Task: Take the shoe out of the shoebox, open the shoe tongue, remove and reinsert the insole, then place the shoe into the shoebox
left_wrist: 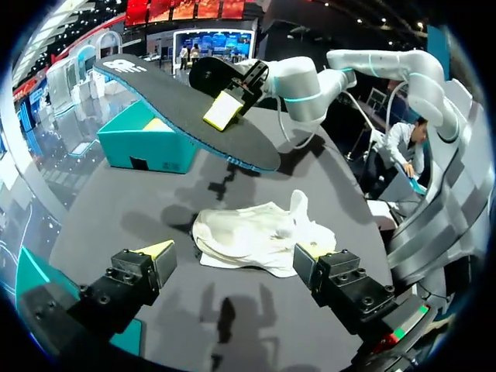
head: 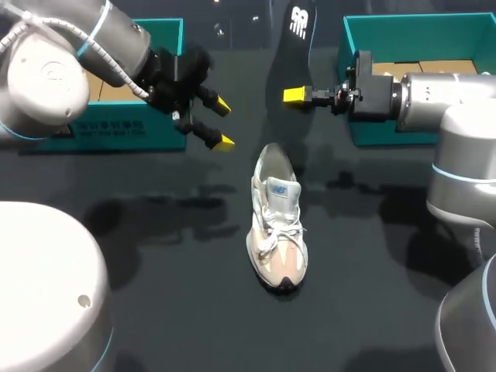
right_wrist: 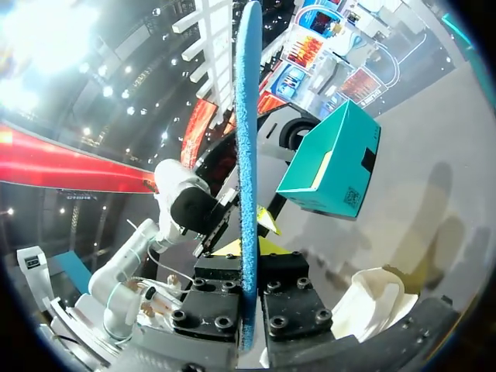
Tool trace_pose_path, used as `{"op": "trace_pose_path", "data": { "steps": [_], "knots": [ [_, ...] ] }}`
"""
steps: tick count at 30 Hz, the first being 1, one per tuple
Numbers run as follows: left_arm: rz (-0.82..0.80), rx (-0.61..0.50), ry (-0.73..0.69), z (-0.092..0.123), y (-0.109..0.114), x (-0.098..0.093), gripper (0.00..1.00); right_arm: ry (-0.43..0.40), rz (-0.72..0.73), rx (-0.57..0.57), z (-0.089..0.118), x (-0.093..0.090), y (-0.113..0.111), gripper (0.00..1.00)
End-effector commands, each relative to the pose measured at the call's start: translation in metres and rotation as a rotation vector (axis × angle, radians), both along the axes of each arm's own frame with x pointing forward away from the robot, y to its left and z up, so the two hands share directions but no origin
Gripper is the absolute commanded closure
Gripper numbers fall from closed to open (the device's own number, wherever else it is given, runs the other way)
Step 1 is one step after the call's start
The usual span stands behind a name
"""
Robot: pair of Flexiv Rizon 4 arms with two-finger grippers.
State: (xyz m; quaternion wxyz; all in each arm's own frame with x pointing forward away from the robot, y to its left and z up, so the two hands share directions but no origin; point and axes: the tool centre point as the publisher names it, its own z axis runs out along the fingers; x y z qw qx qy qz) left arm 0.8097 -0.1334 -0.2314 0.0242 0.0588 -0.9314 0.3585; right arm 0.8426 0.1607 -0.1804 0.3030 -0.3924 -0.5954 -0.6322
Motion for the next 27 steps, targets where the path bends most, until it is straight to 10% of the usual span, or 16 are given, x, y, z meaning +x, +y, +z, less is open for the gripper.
{"op": "trace_pose_path", "data": {
  "steps": [1, 27],
  "knots": [
    [0.007, 0.084, -0.002, 0.002, -0.007, -0.003, 0.0, 0.001, 0.002, -0.002, -0.001, 0.002, 0.003, 1.0],
    [-0.196, 0.096, 0.058, -0.055, -0.015, 0.003, 0.0, -0.016, -0.041, 0.011, -0.037, 0.016, 0.008, 1.0]
  ]
}}
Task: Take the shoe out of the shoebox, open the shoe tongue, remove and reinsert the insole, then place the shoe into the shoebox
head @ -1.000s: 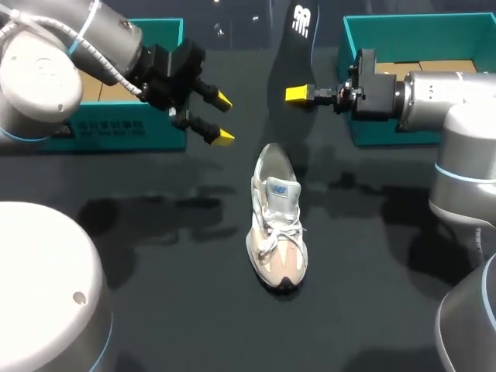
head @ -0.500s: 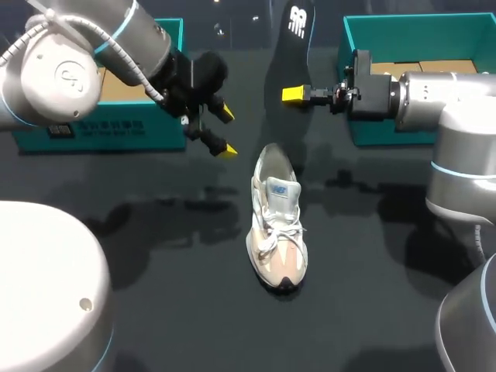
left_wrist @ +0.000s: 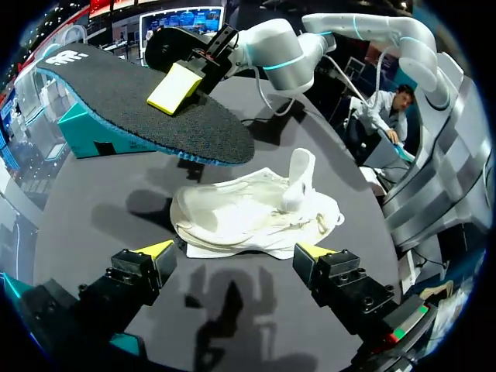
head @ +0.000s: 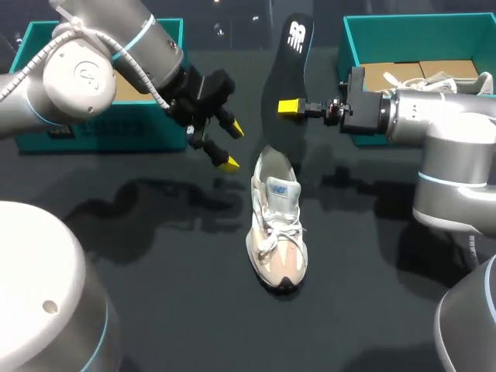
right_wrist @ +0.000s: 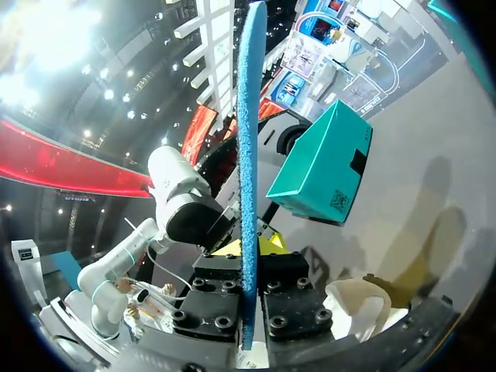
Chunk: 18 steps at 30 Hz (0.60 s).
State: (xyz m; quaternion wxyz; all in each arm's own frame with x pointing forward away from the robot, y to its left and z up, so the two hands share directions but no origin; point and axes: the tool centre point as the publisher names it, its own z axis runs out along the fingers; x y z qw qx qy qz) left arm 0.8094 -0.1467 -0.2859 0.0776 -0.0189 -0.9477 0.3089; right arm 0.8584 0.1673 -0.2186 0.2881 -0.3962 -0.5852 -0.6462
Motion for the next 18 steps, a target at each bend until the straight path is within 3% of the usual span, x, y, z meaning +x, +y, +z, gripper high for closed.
{"op": "trace_pose_path", "data": {
  "steps": [1, 6, 18],
  "knots": [
    [-0.008, 0.003, 0.009, -0.001, -0.002, 0.003, 0.0, 0.001, -0.001, -0.005, 0.001, 0.0, 0.001, 1.0],
    [-0.03, 0.013, -0.01, -0.007, -0.006, -0.001, 0.0, 0.001, -0.001, -0.005, 0.001, 0.0, 0.001, 1.0],
    [-0.064, 0.015, -0.108, -0.035, -0.004, -0.007, 0.0, -0.05, -0.001, 0.035, -0.03, 0.001, 0.005, 1.0]
  ]
}}
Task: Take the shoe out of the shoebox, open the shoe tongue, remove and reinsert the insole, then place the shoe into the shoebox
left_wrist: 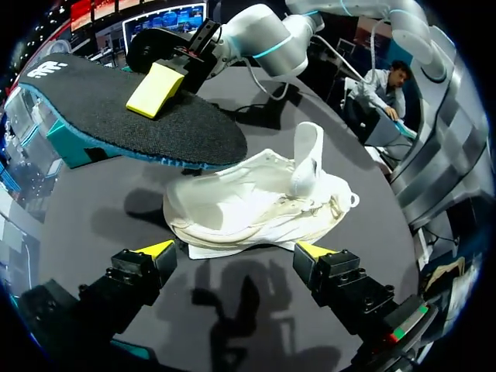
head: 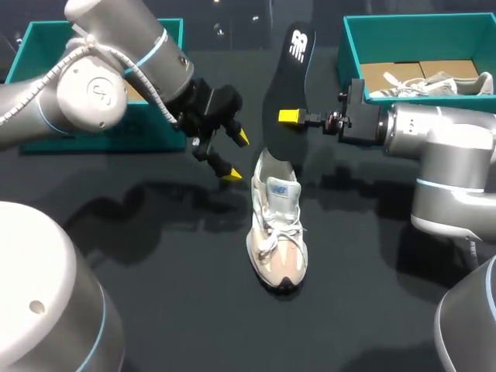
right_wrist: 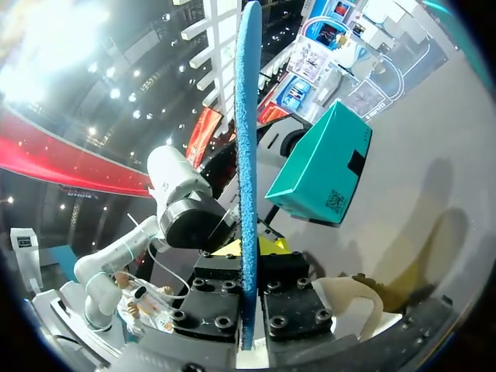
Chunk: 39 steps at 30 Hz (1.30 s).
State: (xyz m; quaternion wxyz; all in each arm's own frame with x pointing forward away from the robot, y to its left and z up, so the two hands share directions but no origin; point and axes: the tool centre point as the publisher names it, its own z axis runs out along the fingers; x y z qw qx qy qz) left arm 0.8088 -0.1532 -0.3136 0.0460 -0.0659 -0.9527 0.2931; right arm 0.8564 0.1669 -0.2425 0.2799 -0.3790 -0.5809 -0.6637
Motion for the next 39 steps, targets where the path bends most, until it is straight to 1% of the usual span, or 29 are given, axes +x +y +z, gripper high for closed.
{"op": "trace_pose_path", "data": {
  "steps": [1, 4, 6, 10, 20, 22, 24, 28, 39],
  "knots": [
    [0.013, -0.004, -0.027, -0.009, 0.003, -0.006, 0.0, -0.009, 0.004, 0.007, -0.007, 0.003, 0.006, 1.0],
    [0.013, 0.0, -0.034, -0.016, 0.004, -0.005, 0.0, -0.021, 0.002, 0.006, -0.011, 0.003, 0.008, 1.0],
    [0.013, 0.022, -0.05, -0.021, 0.005, -0.004, 0.0, -0.029, -0.003, 0.008, -0.013, 0.003, 0.008, 1.0],
    [0.026, 0.039, -0.093, -0.031, 0.009, 0.002, 0.0, -0.022, -0.023, 0.003, -0.017, 0.004, 0.007, 1.0],
    [0.026, 0.039, -0.093, -0.031, 0.009, 0.002, 0.0, -0.022, -0.023, 0.003, -0.017, 0.004, 0.007, 1.0],
    [0.008, 0.036, -0.097, -0.036, 0.003, 0.004, 0.0, -0.023, -0.013, 0.011, -0.021, 0.005, 0.01, 1.0],
    [0.01, 0.049, -0.104, -0.04, 0.001, 0.006, 0.0, -0.041, -0.01, 0.019, -0.024, 0.006, 0.012, 1.0],
    [0.004, 0.041, -0.102, -0.044, -0.004, 0.008, 0.0, -0.069, -0.002, 0.04, -0.03, 0.006, 0.018, 1.0],
    [0.014, 0.055, -0.109, -0.047, -0.011, 0.013, 0.0, -0.085, -0.005, 0.054, -0.035, 0.008, 0.016, 1.0]
  ]
}}
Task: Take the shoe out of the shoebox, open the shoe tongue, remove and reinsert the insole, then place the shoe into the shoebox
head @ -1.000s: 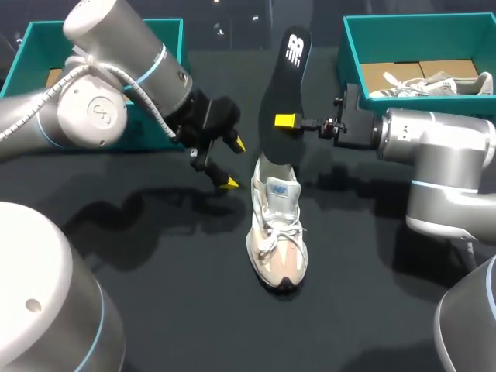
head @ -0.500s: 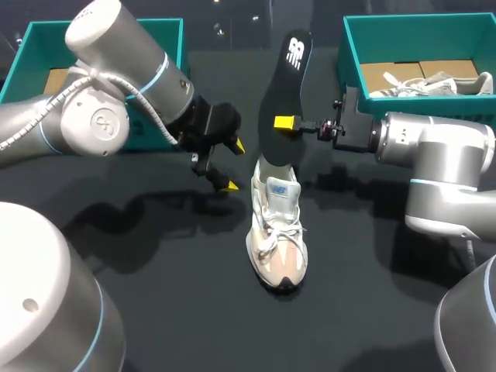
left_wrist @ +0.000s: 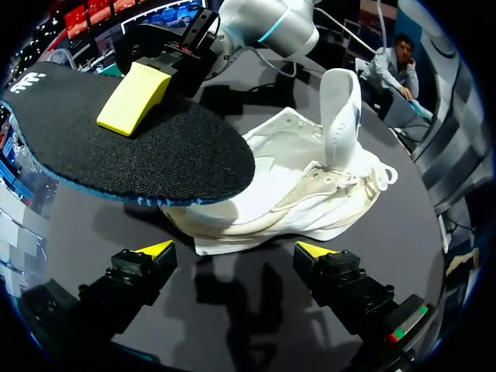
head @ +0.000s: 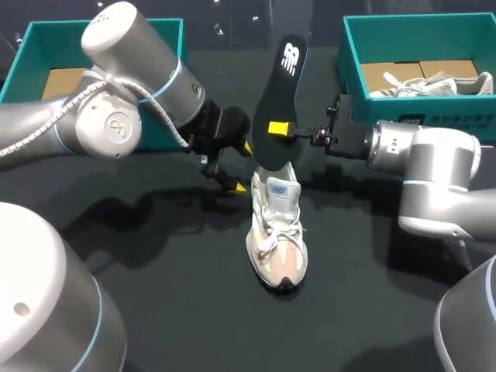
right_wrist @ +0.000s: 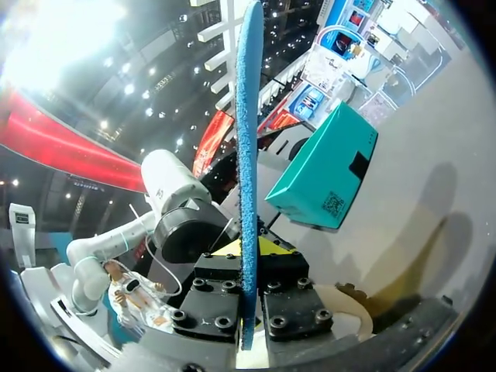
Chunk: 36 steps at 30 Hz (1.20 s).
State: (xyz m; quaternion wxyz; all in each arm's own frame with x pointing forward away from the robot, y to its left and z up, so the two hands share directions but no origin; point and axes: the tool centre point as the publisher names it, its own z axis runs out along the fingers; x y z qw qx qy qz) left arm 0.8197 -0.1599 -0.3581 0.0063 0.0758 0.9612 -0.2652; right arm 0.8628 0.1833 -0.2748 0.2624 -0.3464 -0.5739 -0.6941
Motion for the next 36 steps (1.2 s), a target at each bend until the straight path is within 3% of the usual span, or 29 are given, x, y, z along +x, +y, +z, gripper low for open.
{"op": "trace_pose_path", "data": {
  "steps": [1, 14, 22, 36],
  "knots": [
    [0.009, 0.005, 0.0, -0.0034, -0.0047, 0.0025, 0.0, -0.006, 0.003, 0.006, -0.0025, 0.0012, -0.0019, 1.0],
    [0.017, 0.012, 0.014, -0.0034, -0.0061, 0.004, 0.0, -0.01, 0.001, 0.008, -0.0018, 0.0006, -0.0034, 1.0],
    [0.017, 0.012, 0.014, -0.0034, -0.0061, 0.004, 0.0, -0.128, 0.032, 0.006, -0.0038, -0.0016, -0.001, 1.0],
    [0.017, 0.012, 0.014, -0.0034, -0.0061, 0.004, 0.0, -0.224, 0.075, 0.038, -0.0013, -0.0043, 0.0006, 1.0]
  ]
}}
